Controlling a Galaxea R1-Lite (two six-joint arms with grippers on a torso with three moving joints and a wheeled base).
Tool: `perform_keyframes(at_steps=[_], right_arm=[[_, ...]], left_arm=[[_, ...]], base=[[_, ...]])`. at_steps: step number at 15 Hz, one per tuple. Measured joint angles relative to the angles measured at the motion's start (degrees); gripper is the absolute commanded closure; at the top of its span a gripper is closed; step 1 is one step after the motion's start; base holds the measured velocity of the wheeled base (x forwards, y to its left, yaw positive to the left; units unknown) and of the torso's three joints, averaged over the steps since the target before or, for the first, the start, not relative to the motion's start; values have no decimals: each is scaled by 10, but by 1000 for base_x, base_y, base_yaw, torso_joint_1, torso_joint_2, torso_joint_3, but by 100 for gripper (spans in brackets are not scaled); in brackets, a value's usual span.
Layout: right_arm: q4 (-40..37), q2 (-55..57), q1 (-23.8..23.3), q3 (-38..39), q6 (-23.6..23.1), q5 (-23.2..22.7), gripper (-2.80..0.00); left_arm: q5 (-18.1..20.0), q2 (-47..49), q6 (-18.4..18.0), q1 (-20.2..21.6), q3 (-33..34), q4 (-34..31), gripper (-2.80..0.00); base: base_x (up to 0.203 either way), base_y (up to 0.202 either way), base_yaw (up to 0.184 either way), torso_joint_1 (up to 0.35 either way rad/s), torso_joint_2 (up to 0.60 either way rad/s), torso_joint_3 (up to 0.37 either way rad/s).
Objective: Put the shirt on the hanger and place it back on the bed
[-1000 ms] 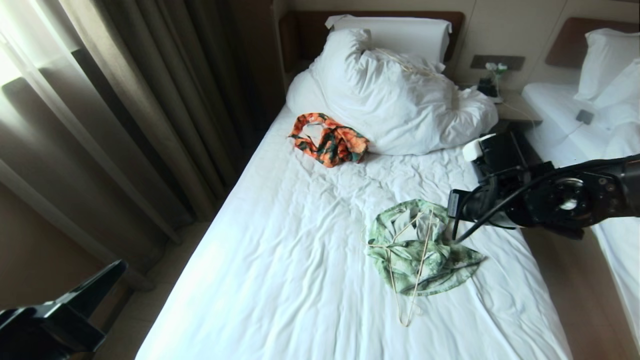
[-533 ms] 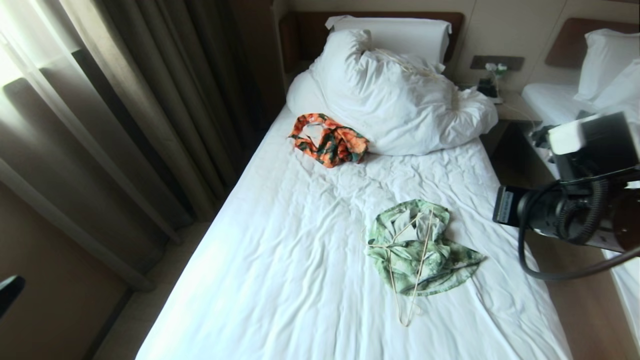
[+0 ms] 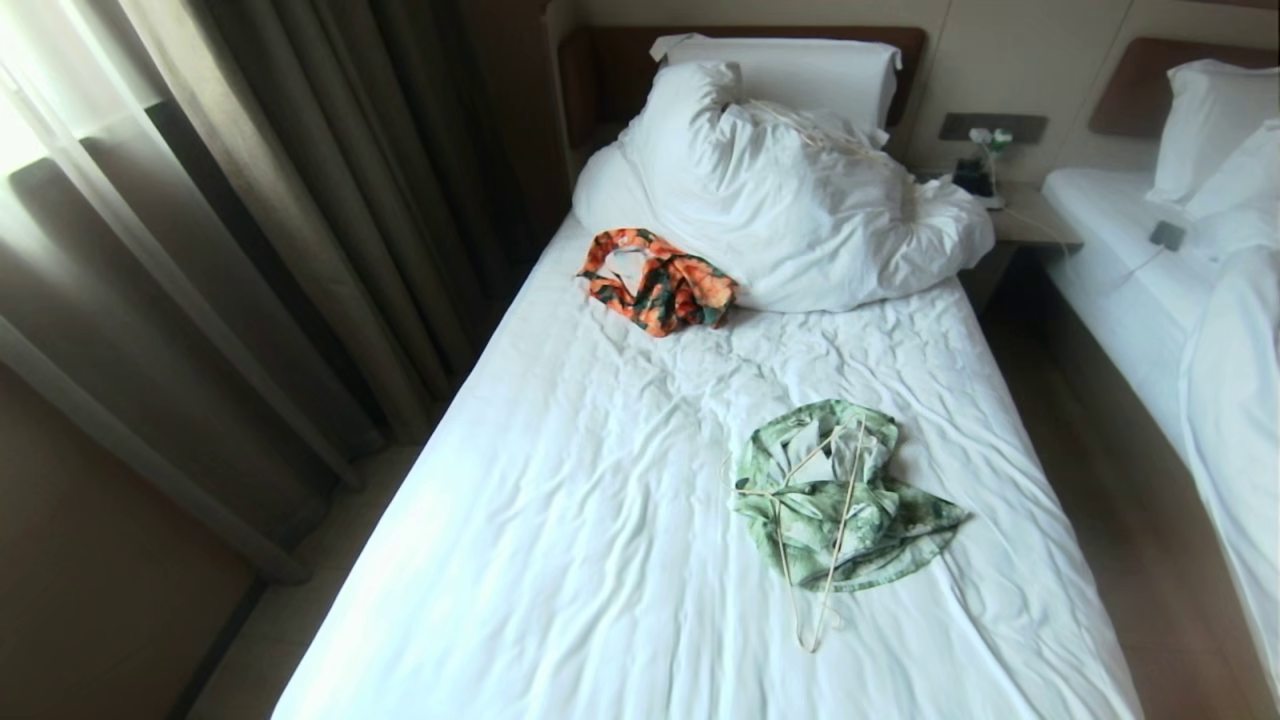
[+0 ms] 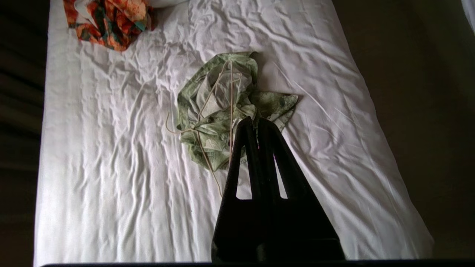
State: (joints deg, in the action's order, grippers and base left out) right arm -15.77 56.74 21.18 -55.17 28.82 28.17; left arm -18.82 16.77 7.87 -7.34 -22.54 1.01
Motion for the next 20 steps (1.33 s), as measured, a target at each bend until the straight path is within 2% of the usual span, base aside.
perform_keyframes(at_steps=[2,4,6,9,12,15,20], right_arm=[[-2,-54,-30,6,31,1,0],[-3,-90,-65,7,53,0,0],[-6,-119,-83,9,68,-1,0],[-9,-156,-101,28,70,-1,0],[-10,-187,-115,57,70,-2,0],[-38,-232,-129,79,69,-3,0],[-122,-340,-197,116,58,-63,0]], left_arm=[[25,-3,-17,1,11,1,0],[35,-4,-51,11,19,7,0],[37,-4,-54,17,19,12,0],[51,-3,-56,46,8,7,0],[100,-15,-52,66,38,7,0],[108,-49,-54,69,64,6,0],[151,-138,-61,70,145,7,0]], base=[[0,0,0,0,0,0],[0,0,0,0,0,0],[0,0,0,0,0,0],[0,0,0,0,0,0],[0,0,0,0,0,0],[0,0,0,0,0,0],[0,0,0,0,0,0]])
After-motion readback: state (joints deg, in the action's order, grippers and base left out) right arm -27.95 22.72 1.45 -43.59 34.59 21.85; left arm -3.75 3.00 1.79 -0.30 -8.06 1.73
